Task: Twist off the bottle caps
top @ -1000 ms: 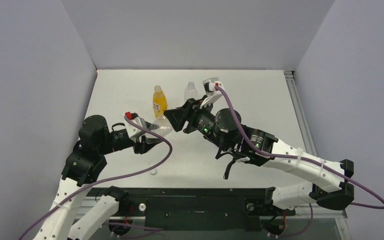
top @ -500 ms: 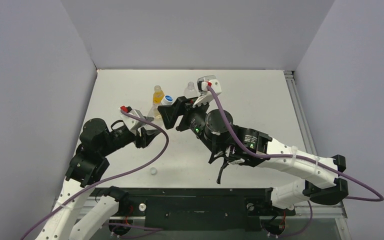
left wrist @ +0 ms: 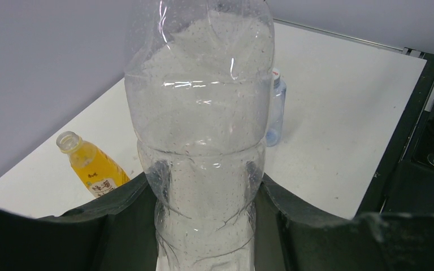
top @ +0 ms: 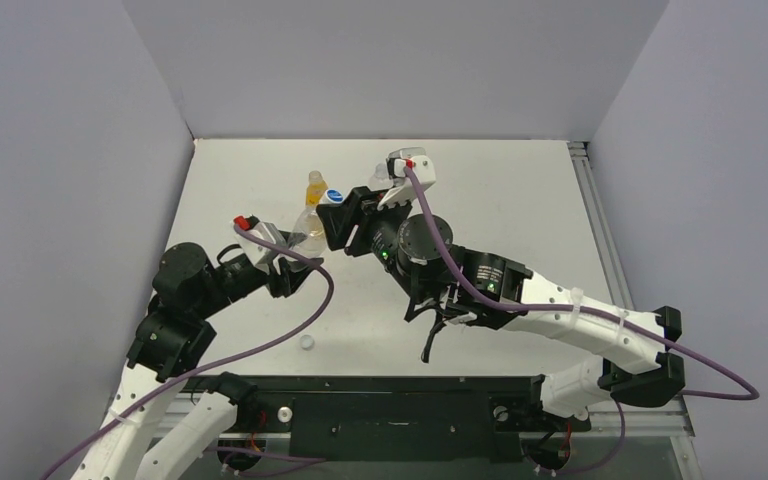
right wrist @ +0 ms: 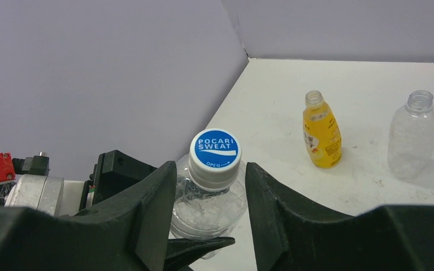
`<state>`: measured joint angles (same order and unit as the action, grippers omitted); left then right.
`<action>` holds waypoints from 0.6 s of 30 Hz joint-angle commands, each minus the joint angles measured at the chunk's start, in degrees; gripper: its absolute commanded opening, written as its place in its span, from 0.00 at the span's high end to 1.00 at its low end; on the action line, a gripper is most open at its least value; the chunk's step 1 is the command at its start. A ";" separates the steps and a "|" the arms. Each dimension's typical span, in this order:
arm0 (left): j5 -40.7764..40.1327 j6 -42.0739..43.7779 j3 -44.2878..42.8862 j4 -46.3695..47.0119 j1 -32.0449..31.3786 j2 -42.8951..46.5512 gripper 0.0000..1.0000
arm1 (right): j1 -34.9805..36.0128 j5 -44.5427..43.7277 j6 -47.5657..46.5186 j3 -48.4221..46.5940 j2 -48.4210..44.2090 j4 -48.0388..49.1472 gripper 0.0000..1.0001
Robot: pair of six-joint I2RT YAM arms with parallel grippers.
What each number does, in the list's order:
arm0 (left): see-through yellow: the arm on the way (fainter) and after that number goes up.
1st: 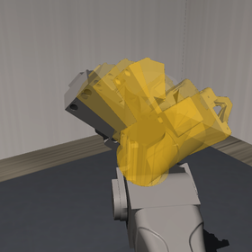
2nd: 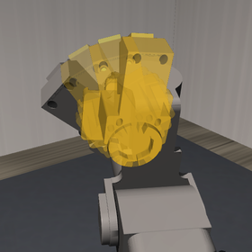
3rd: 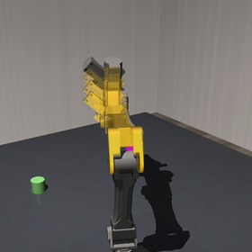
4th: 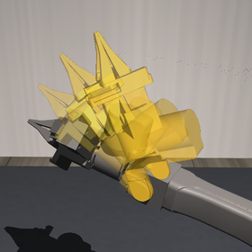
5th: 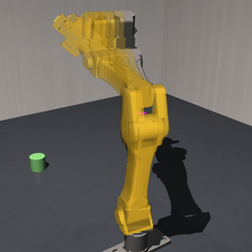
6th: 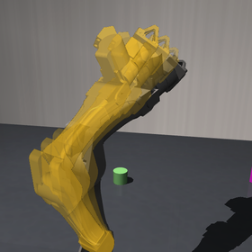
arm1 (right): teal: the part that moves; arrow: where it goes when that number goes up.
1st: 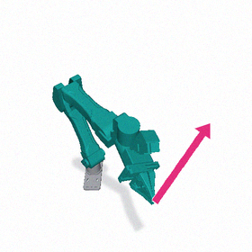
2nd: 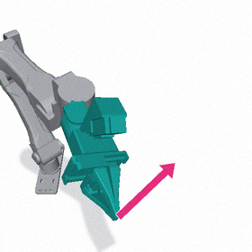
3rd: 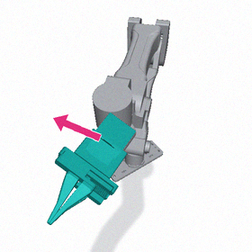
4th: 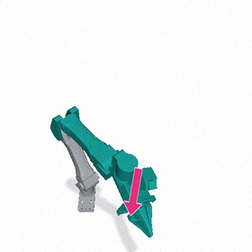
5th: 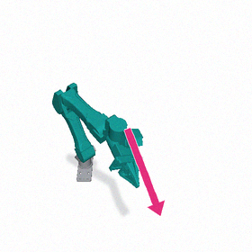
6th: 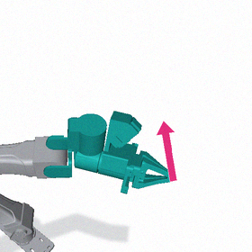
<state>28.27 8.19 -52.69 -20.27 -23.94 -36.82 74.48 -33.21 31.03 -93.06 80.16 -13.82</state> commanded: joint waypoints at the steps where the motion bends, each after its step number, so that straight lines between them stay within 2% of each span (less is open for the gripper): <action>1: -0.58 -0.21 -0.09 3.18 -0.48 0.41 0.73 | -0.71 1.18 0.85 -2.51 0.13 3.02 0.57; 11: -0.33 -0.20 -0.28 3.13 -0.74 0.70 0.73 | -1.07 3.45 1.82 -3.16 1.20 3.94 0.65; 15: -0.30 -0.16 -0.58 3.22 -0.92 0.75 0.73 | -1.41 4.11 1.99 -4.36 2.24 3.87 0.75; 18: -0.26 0.06 -0.86 3.07 -1.01 0.70 0.73 | -1.60 4.67 1.90 -5.15 2.96 3.53 0.88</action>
<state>26.70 7.84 -52.64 -19.94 -24.29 -36.38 73.08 -31.05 32.18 -95.04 81.78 -12.73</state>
